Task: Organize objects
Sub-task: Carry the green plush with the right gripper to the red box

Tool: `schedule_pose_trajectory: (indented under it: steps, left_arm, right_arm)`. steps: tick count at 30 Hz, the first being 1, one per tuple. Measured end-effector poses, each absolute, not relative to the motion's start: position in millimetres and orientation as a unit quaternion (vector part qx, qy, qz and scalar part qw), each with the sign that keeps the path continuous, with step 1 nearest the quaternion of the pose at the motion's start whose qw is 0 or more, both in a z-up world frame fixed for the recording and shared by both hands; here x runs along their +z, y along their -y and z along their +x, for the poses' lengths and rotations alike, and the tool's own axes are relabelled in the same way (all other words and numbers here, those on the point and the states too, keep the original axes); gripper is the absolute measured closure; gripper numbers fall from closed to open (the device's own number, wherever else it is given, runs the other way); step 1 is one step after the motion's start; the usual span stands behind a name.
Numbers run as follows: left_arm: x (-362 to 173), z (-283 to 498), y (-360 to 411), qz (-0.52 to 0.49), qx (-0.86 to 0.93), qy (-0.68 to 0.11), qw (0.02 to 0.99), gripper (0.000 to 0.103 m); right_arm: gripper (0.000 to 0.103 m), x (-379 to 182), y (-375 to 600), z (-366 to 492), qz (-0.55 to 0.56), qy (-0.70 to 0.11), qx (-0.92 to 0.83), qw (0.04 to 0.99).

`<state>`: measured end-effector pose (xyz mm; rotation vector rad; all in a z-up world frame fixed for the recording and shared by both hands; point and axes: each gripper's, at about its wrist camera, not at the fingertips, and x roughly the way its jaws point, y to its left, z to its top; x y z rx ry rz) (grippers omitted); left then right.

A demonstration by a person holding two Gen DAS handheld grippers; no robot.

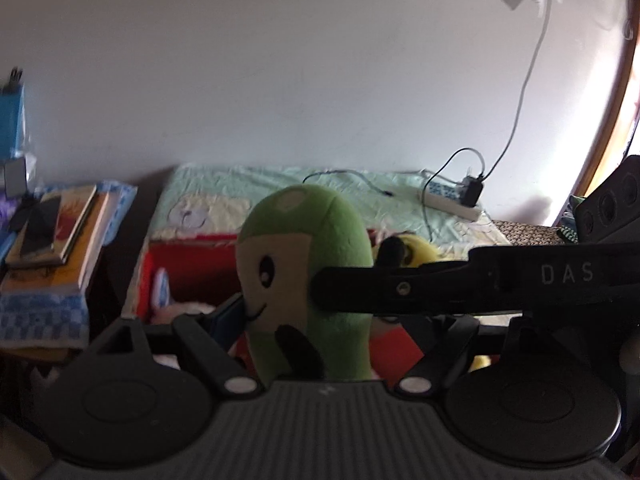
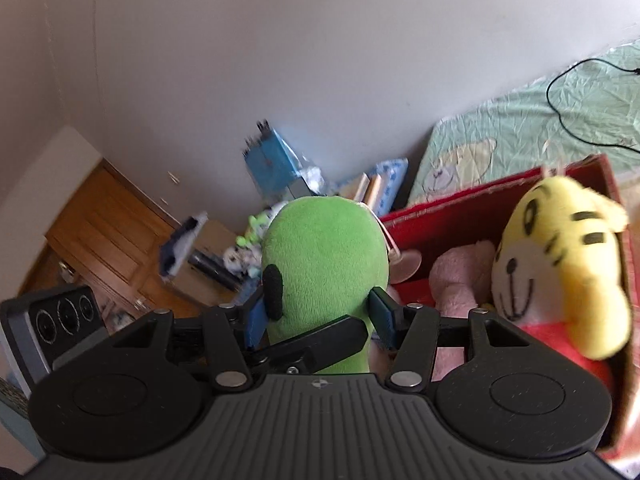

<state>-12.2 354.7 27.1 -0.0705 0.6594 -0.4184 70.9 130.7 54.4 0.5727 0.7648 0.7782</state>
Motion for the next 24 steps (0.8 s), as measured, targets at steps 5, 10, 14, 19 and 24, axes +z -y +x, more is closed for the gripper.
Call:
schedule_pose_trajectory:
  steps: [5,10,14,19,24]
  left_arm:
    - [0,5,-363,-0.043,-0.195,-0.356,0.913,0.021]
    - [-20,13,-371,-0.041,-0.197,-0.382,0.902,0.023]
    - [-30,17,-376,-0.034,-0.186,-0.394,0.900,0.022]
    - [-32,19,-378,-0.034,-0.187,-0.404,0.895,0.023]
    - [-37,24,-373,-0.022,-0.180,-0.414,0.892,0.021]
  right_arm:
    - [0.047,41,-146,79,0.248,-0.386,0.351,0.816]
    - [0.046,27,-153,83,0.245,-0.410,0.322,0.818]
    - [0.047,20,-154,86,0.253,-0.413,0.308,0.819]
    - [0.047,15,-164,88,0.252,-0.421,0.304,0.817]
    - [0.047,4,-158,93,0.281,-0.431,0.307,0.800]
